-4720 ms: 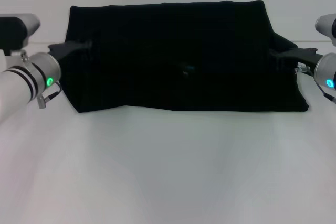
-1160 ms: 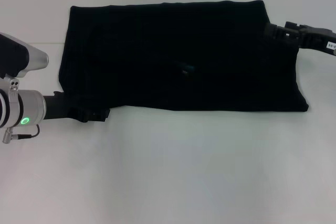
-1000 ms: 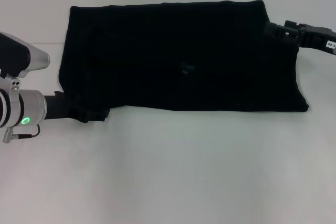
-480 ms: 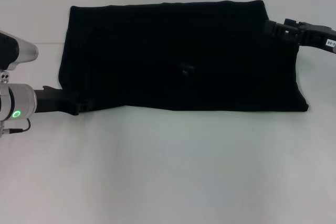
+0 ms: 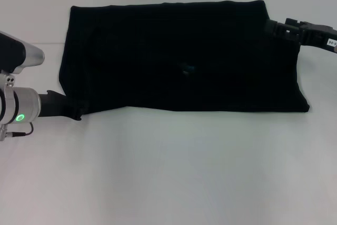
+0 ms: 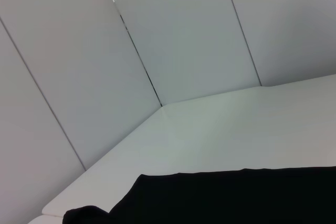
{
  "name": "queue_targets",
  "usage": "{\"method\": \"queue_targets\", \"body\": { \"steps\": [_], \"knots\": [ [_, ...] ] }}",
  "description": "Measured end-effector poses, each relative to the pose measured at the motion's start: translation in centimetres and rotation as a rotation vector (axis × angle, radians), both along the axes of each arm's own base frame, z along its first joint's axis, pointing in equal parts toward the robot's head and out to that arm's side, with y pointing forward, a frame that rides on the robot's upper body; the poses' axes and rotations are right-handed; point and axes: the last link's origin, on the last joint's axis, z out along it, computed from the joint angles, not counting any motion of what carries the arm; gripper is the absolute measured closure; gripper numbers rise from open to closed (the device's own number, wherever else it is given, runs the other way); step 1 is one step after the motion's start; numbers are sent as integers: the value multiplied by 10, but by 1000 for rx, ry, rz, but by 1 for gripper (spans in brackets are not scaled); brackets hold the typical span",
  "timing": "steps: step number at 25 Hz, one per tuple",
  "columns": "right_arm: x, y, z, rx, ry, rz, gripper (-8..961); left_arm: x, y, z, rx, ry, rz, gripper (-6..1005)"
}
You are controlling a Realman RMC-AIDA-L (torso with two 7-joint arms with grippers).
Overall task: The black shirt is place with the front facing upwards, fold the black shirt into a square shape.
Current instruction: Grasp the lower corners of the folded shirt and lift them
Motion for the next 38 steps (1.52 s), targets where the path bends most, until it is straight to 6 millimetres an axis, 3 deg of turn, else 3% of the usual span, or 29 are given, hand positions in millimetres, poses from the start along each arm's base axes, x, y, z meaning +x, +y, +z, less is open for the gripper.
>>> {"method": "queue_targets", "body": {
  "steps": [15,23,33,38],
  "knots": [
    [11,-1,3,4,-25,-38,138,-1,9,21,99,-5,37,1001],
    [35,-1,6,-74,-107,-201,144,-4,13,30,154,-8,59,1001],
    [49,-12,23,-222,-98,-345,151,-4,14,30,158,-10,66,1001],
    [54,-15,21,-276,-120,-400,154,-3,14,29,155,-10,65,1001]
  ]
}}
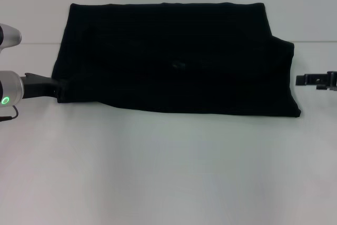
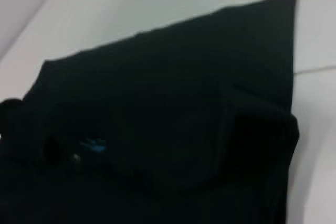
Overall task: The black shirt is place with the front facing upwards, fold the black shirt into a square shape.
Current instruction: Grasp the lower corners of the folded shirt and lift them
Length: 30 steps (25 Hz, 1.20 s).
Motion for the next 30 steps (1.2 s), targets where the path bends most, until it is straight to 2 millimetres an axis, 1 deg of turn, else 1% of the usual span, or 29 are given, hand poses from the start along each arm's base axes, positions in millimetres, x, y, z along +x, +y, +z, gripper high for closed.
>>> {"method": "queue_targets", "body": {
  "steps": [4,8,15,22,30],
  "knots": [
    [-2,-4,-16,-60,0,-2,157,0,0,0,0,-1,0,1001],
    [3,-8,-31,-96,-13,-32,160,0,0,0,0,-1,0,1000],
    [8,-6,-35,-75,-42,-45,165,0,0,-1,-3,-1,0,1000],
    [3,2,-38,-51,-68,-30,170,0,0,-3,-11,-2,1,1000],
    [-3,6,-56,-70,-105,-11,176,0,-1,-4,-10,-5,3,1000]
  ]
}}
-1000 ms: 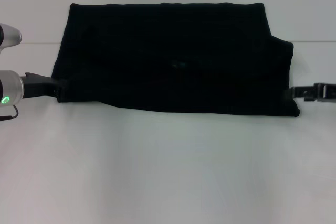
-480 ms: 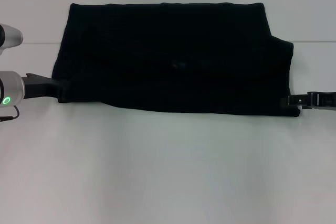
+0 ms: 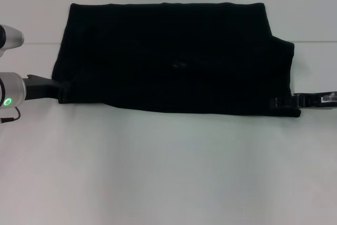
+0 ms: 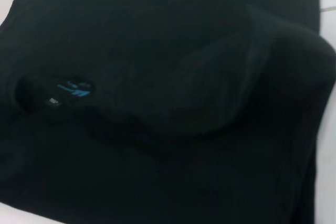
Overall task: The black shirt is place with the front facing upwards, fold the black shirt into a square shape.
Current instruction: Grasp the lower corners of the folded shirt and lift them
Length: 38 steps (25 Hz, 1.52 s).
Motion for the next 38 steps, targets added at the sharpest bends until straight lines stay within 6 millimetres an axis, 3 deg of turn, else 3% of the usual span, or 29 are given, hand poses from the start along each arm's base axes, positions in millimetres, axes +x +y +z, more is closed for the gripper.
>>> {"method": "queue_targets", "body": {
  "steps": [9,19,27,38],
  "knots": [
    [-3,0,-3,-12,-7,31,182,1,1,0,0,1,-2,1000],
    [0,-4,-1,-3,1,57,688,0,1,1,11,3,1,1000],
    [2,-7,9,18,32,87,907,-1,2,4,20,-5,14,1000],
    [15,-20,30,64,74,116,921,-6,2,15,40,-22,52,1000]
  ]
}}
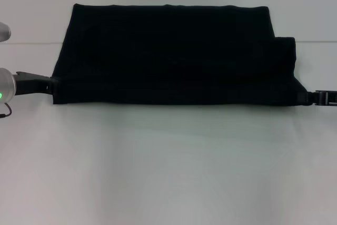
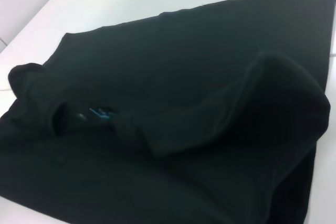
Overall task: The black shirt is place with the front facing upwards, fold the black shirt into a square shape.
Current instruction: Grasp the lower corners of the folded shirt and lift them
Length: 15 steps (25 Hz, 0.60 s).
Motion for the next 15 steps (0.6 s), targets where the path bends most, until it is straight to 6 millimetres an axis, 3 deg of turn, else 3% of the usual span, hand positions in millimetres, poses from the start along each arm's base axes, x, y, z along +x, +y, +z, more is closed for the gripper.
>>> {"method": "queue_targets", "body": {
  "steps": [15],
  "knots": [
    [14,-33,8,-39,19,127,921,8,-28,2,-174,-91,-17,999]
  ]
}}
